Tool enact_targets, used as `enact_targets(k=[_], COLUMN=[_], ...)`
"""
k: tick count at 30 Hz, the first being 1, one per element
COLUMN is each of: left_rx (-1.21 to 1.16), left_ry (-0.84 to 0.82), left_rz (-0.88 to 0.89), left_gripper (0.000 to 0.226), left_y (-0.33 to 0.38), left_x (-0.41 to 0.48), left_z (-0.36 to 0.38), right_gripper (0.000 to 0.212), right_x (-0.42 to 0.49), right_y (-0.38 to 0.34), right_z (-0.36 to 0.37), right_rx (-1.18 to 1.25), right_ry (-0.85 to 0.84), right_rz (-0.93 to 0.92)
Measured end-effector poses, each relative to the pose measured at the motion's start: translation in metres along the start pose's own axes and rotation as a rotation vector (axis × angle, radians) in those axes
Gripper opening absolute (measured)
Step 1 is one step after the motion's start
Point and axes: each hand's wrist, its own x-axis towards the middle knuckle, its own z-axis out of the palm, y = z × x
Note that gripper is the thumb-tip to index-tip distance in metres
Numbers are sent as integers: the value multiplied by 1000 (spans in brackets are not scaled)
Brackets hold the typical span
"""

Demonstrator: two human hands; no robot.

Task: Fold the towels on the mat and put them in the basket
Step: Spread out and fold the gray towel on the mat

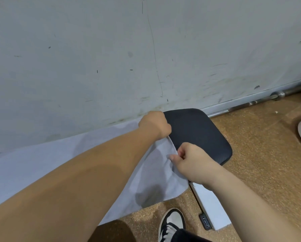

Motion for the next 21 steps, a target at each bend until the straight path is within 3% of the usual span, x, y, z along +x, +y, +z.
enact_targets(k=[5,9,11,16,21], left_rx=[-206,-773,-938,-911,-832], left_ry=[92,87,114,182,224], left_rz=[-20,-6,6,-51,-110], left_gripper=[22,25,21,16,14], left_y=[0,17,21,-20,-107], left_x=[7,2,-5,-22,-58], left_z=[-8,-19,-29,-45,-73], right_gripper=[22,22,22,23,11], right_x=[-6,-19,-27,-43,-50], right_y=[-3,-8,-11,-38,-96], right_z=[-14,-41,-49,-30,17], right_rx=[86,80,117,170,100], right_ry=[148,321,362,225,46], right_rz=[-59,-117,-126,-179,-268])
